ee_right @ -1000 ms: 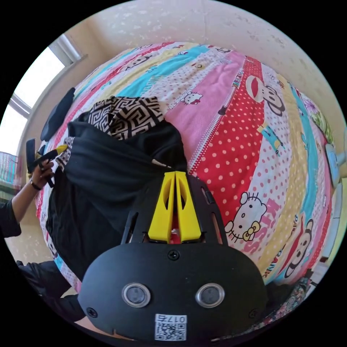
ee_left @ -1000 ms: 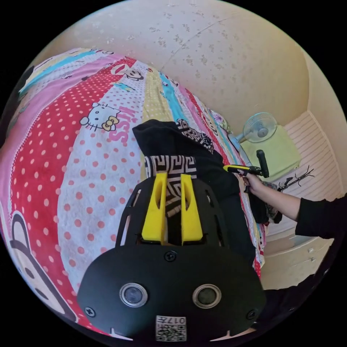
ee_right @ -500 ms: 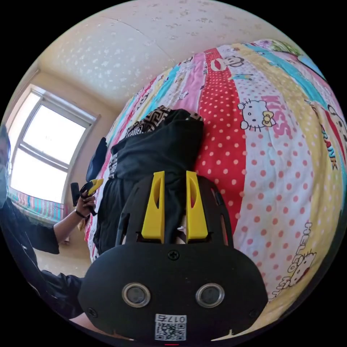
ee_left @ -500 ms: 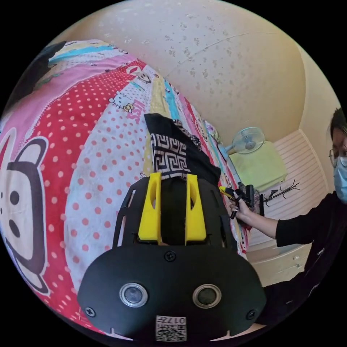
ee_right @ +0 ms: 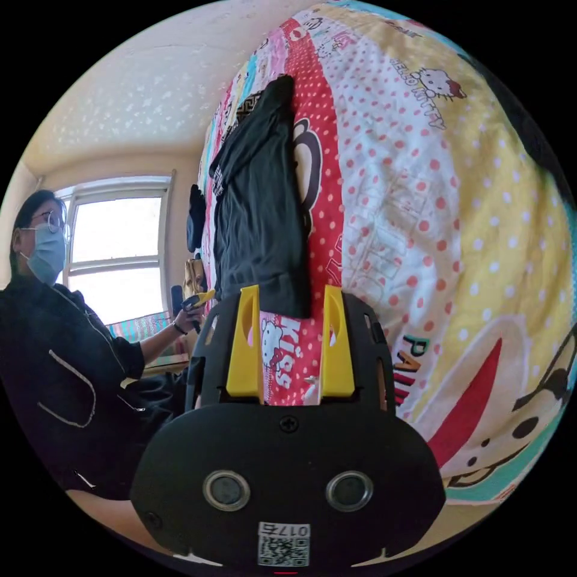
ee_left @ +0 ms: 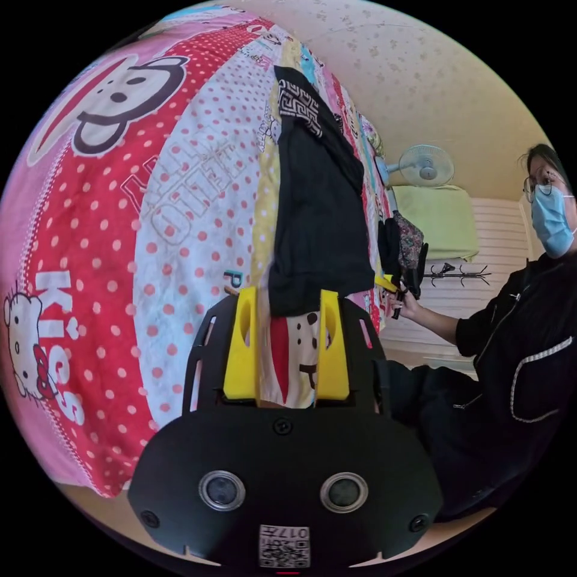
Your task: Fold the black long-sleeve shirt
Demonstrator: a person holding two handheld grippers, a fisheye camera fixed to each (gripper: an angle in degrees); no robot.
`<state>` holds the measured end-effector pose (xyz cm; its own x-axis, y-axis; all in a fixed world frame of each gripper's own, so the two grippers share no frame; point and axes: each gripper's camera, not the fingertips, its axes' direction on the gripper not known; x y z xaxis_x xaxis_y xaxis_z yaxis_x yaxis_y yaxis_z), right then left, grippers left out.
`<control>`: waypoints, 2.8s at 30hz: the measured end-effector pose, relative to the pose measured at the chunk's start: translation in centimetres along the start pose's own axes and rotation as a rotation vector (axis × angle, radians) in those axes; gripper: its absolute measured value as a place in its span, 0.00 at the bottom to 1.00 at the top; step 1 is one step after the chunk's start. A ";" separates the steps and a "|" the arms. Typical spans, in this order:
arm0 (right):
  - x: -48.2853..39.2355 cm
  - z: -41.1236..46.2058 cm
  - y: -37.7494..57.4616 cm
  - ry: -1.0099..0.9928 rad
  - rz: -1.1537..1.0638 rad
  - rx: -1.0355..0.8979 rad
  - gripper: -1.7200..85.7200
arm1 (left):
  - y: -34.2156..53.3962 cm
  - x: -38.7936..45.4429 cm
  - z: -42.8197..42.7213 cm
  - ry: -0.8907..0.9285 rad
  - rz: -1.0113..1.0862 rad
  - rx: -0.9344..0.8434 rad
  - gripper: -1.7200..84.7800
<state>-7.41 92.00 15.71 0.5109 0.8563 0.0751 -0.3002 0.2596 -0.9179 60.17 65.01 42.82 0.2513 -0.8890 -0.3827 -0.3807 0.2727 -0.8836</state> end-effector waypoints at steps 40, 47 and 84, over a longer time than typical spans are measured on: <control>5.6 0.4 1.3 -0.053 0.145 0.044 0.06 | 0.9 -3.1 2.8 -0.108 -0.217 0.007 0.03; 1.1 -4.5 2.1 -0.105 0.105 -0.038 0.05 | 4.4 3.4 -2.4 -0.085 -0.113 0.059 0.02; 9.6 2.9 -12.6 -0.714 0.464 0.638 0.14 | -11.4 -11.7 8.9 0.555 -0.353 0.460 0.12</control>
<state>-1.10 98.26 29.10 -0.2912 0.9411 0.1716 -0.8167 -0.1512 -0.5569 69.51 75.52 54.99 -0.2370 -0.9712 0.0231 0.0744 -0.0419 -0.9964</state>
